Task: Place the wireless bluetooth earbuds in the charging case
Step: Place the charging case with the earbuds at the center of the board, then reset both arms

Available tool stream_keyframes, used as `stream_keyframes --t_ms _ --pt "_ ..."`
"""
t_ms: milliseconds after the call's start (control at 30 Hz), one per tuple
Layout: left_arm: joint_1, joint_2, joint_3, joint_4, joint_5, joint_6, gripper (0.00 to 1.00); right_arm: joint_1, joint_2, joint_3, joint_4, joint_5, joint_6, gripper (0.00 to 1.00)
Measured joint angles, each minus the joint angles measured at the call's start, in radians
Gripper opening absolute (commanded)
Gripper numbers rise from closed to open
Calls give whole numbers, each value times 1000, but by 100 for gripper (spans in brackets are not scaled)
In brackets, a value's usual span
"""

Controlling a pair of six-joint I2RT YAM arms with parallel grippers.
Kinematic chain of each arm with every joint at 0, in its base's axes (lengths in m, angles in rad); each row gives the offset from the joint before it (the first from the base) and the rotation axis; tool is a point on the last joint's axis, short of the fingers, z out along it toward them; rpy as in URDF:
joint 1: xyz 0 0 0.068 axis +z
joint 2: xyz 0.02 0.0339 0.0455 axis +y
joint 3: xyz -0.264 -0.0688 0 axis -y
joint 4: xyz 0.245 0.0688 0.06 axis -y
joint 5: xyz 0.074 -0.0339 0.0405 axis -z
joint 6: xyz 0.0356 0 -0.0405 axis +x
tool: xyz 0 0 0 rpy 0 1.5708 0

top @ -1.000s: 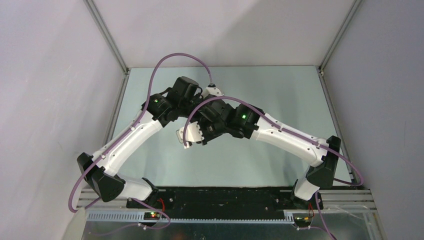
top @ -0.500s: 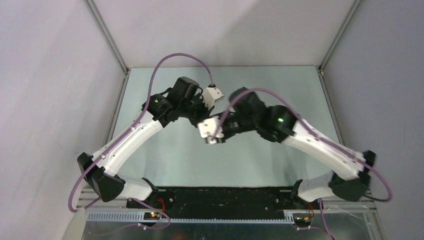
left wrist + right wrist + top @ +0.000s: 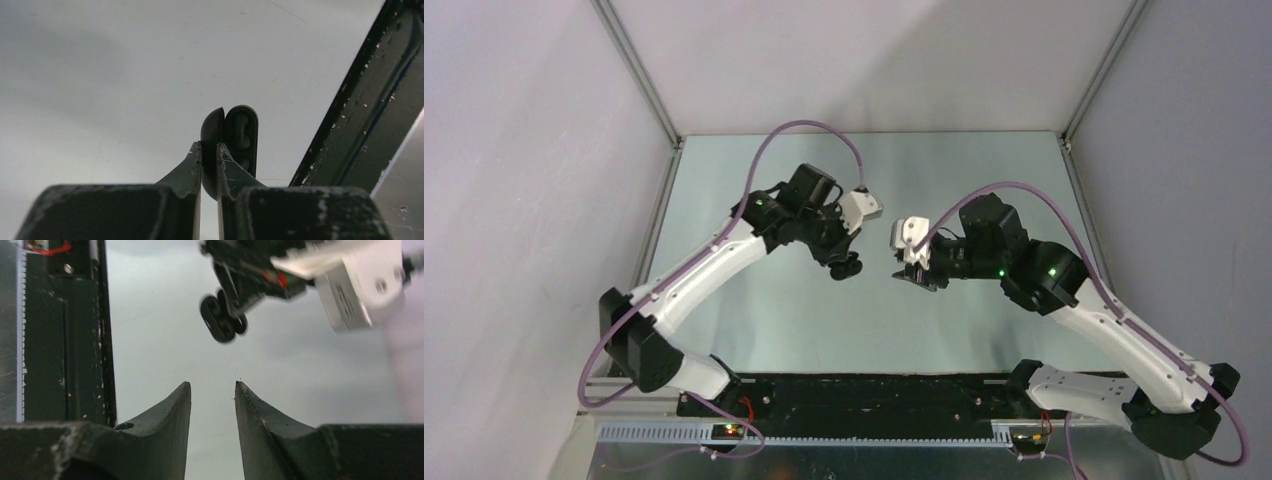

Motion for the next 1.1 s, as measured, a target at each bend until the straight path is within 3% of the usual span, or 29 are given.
stream_keyframes --t_ms 200,400,467,567,700,900,1100 --pt "-1 99 -127 74 126 65 0 -182 -8 -132 -29 0 147 42" --pt "-2 238 -206 182 181 124 1 -282 -42 -189 -51 0 216 42" --pt "-2 301 -208 234 185 126 5 -310 -59 -203 -51 -1 235 43" --pt "-2 369 -205 296 183 126 21 -343 -72 -222 -50 -4 261 44" --pt "-2 434 -186 346 150 126 32 -369 -72 -246 -49 -8 283 44" --pt "5 399 -166 369 103 122 42 -391 -70 -267 -42 -22 293 45" --pt "39 157 -166 370 65 53 56 -391 -62 -321 -8 -61 259 46"
